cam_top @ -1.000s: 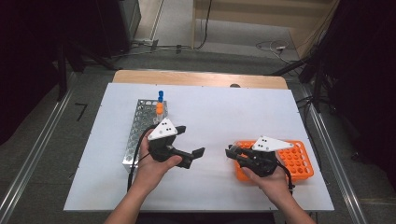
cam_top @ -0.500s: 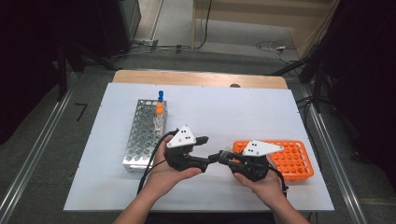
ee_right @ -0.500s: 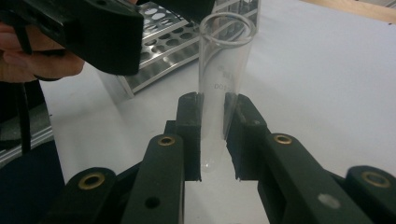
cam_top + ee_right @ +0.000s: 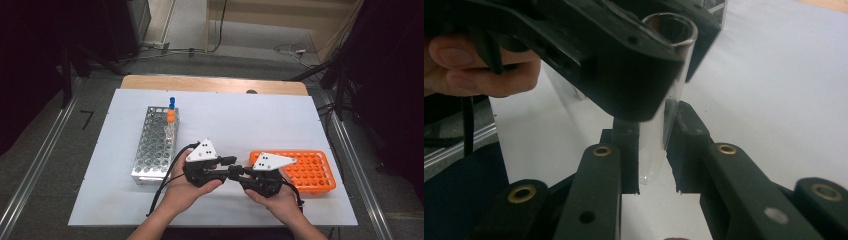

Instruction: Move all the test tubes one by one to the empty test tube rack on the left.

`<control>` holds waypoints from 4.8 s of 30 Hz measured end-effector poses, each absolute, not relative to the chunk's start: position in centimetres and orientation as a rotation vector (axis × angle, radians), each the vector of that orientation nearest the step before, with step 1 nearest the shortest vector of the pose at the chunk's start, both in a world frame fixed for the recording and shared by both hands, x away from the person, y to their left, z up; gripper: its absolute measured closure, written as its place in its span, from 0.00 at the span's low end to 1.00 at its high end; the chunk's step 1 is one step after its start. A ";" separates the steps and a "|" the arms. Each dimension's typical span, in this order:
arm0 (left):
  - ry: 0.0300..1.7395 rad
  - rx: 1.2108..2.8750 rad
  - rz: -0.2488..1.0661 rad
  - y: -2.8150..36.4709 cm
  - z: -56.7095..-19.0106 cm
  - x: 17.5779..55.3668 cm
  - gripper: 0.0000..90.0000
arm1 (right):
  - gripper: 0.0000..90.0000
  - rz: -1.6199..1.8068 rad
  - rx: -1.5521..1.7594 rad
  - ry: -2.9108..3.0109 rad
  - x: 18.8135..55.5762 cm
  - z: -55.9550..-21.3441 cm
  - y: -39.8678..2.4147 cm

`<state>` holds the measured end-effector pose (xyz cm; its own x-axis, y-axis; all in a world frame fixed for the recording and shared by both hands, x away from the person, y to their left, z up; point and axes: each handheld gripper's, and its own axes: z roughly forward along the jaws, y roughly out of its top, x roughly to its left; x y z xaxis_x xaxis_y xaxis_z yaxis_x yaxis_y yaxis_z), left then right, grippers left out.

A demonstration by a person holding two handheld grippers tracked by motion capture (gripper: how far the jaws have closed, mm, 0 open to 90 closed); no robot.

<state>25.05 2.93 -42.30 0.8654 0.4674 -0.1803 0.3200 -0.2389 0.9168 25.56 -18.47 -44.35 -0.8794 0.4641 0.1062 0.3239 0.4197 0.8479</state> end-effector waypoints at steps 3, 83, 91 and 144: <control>0.583 1.850 0.149 2.8 -42.4 25.1 0.80 | 0.82 1.466 0.705 2.527 25.5 -44.3 -18.5; 0.921 1.638 0.538 16.9 -40.6 28.4 0.86 | 0.00 1.475 0.834 2.342 27.2 -44.1 -26.1; 0.974 1.632 0.589 18.3 -41.3 28.5 0.86 | 0.00 1.470 0.829 2.342 27.2 -44.1 -26.2; 1.043 1.693 0.530 17.9 -43.2 27.3 0.06 | 0.00 1.428 0.852 2.315 27.8 -44.5 -27.3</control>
<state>27.33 17.88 -43.24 0.5255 0.8397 -0.1368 0.3845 -0.0909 0.9186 27.83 -27.34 -44.49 -0.7828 0.6194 0.0596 0.3314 0.3338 0.8825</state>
